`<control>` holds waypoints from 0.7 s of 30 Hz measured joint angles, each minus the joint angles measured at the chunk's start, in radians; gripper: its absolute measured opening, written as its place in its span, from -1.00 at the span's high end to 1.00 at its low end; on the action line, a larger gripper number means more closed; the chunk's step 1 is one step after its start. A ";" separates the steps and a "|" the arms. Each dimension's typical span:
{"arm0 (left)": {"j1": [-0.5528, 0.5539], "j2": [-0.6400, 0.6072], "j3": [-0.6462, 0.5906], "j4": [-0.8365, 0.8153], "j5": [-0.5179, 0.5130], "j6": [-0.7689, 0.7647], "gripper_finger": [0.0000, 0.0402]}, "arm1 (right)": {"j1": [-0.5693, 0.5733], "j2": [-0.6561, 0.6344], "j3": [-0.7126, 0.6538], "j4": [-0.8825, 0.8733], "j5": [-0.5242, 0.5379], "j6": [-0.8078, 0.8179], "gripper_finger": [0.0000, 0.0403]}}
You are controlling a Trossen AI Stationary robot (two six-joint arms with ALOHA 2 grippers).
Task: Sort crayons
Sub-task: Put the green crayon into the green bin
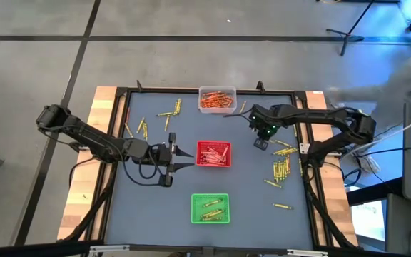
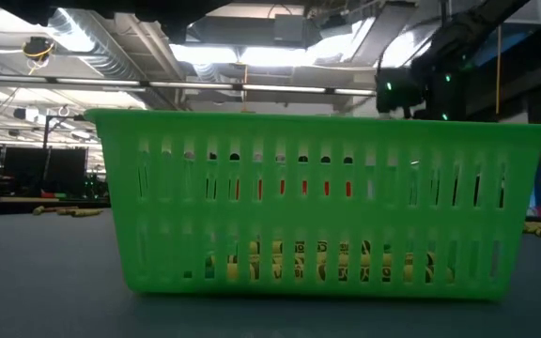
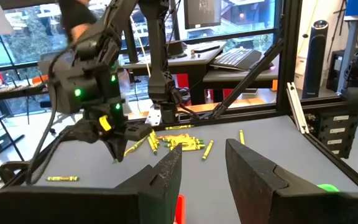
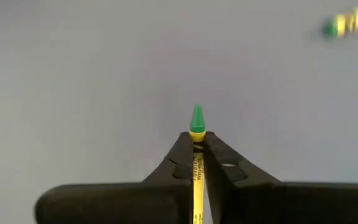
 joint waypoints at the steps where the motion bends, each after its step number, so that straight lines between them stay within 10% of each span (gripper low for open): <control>1: 0.000 0.000 0.000 0.000 0.000 0.000 0.46 | 0.021 -0.003 0.018 -0.003 0.000 0.010 0.96; 21: 0.000 0.000 0.000 0.000 0.000 0.000 0.46 | 0.553 -0.005 0.341 0.087 0.034 0.179 0.93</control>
